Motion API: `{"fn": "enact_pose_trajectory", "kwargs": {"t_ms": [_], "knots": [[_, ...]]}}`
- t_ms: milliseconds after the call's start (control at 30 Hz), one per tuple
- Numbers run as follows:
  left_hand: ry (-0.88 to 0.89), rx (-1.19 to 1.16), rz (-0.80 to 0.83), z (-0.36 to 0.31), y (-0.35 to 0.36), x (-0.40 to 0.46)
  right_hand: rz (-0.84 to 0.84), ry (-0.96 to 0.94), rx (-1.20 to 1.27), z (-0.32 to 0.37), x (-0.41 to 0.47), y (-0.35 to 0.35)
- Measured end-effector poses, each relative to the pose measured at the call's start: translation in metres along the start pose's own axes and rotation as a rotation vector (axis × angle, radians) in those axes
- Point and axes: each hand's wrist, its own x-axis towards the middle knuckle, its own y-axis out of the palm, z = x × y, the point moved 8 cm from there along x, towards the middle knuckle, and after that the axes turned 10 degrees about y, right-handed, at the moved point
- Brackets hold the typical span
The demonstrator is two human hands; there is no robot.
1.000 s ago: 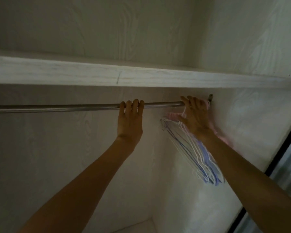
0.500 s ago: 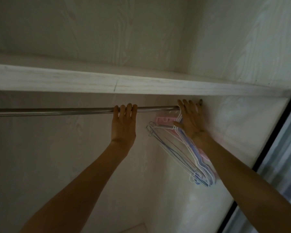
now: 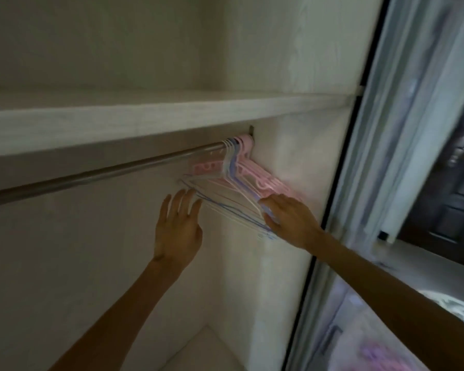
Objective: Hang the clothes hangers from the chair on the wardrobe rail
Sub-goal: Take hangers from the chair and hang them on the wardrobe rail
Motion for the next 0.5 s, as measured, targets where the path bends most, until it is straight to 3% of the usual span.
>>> {"fn": "enact_pose_trajectory", "kwargs": {"t_ms": [133,200,500], "knots": [[-0.071,-0.355,0.279,-0.07,0.038,-0.013,0.232,0.099,-0.026,-0.02,-0.068,-0.004],[-0.035,-0.426,0.345,-0.109,0.05,-0.017,0.371,0.221,0.003,-0.042,-0.107,-0.005],[0.097,-0.739,0.614,-0.347,0.09,-0.051,0.669,0.54,-0.099,-0.172,-0.312,-0.031]]}}
